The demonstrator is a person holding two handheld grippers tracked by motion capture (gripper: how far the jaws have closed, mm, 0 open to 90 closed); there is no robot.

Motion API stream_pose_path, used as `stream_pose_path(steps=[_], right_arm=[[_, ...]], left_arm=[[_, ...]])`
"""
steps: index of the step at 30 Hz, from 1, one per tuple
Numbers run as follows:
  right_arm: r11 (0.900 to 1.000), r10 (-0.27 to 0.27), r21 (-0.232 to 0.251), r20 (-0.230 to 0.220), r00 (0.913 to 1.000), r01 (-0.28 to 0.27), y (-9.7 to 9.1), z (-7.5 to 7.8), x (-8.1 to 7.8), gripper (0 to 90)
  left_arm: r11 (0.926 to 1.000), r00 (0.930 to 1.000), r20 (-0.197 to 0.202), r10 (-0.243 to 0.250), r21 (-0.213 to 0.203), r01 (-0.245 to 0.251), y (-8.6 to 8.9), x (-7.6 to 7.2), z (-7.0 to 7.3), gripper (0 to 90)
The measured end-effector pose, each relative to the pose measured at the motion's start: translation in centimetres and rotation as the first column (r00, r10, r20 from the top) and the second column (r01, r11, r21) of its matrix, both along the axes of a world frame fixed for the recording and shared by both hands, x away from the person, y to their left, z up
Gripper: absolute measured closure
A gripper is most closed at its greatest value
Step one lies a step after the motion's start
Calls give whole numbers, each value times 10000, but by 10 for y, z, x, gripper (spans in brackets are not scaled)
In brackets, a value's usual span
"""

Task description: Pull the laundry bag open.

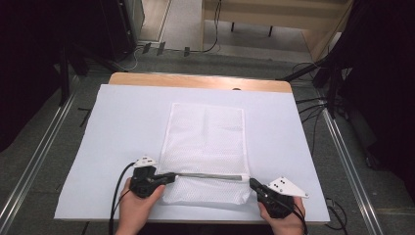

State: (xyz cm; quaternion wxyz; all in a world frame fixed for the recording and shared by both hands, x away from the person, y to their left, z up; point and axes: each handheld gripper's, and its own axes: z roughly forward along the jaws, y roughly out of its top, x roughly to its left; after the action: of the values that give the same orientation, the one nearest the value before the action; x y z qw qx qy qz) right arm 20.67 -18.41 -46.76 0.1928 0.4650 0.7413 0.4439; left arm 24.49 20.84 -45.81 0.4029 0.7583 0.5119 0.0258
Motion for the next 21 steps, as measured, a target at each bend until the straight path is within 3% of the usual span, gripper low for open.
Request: stream_pose_path(steps=[4,5,10,16,18,21], right_arm=[[10000,-6,-14,18,10000,6,1,0,0,900],[10000,-9,-60,-17,10000,8,1,0,0,900],[9998,-125,-178,-100,9999,124,1,-2,2,900],[9993,-326,-188,-123,9994,323,-1,-2,2,900],[9994,-317,-134,-212,9993,314,-3,-4,2,900],[9993,-326,-214,-252,9992,321,-1,-5,3,900]], left_arm=[[9993,9996,-53,290,-215,-291,17,-5,-1,885],[9979,9991,-57,408,-509,-411,25,-8,-1,885],[9974,9985,64,550,-460,-547,32,-13,0,885],[9915,9933,44,1158,-606,-1153,48,-22,-4,883],[9907,9936,7,1129,-764,-1125,50,-25,-6,883],[9916,9937,130,1114,-669,-1102,50,-27,-5,883]])
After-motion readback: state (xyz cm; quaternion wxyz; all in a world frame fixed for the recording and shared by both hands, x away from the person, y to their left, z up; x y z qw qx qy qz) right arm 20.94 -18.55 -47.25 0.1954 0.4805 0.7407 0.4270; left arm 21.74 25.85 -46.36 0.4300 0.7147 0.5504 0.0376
